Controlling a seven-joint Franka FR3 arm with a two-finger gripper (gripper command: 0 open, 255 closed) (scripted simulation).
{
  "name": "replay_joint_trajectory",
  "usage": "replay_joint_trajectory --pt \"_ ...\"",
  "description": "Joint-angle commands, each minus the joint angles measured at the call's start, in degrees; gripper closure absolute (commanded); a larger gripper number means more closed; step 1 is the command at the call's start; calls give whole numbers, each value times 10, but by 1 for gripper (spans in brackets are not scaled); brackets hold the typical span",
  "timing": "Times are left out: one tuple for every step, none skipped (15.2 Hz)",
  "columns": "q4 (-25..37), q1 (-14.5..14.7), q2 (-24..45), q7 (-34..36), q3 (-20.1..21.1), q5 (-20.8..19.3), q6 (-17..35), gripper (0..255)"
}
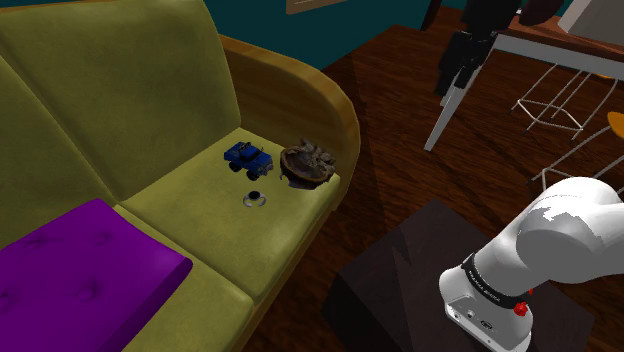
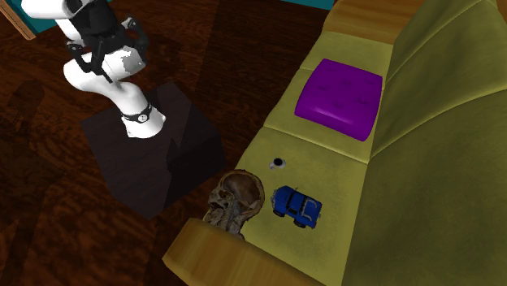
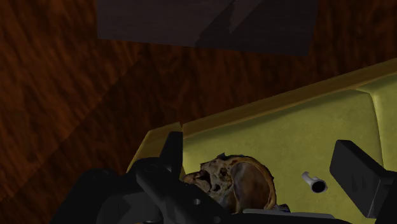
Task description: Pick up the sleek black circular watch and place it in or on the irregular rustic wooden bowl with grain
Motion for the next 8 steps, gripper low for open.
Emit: replay_joint_trajectory --pt "0 0 0 0 0 0 0 0" --pt "-10 1 5 11 9 6 17 0" --pt "-20 3 11 21 18 12 34 0" --pt "-28 4 19 32 28 17 51 0" --pt "-36 6 26 42 37 22 68 0" --pt "-43 8 35 52 46 28 86 0" --pt "-50 9 45 63 56 32 103 0" --pt "-55 11 56 73 65 37 121 0"
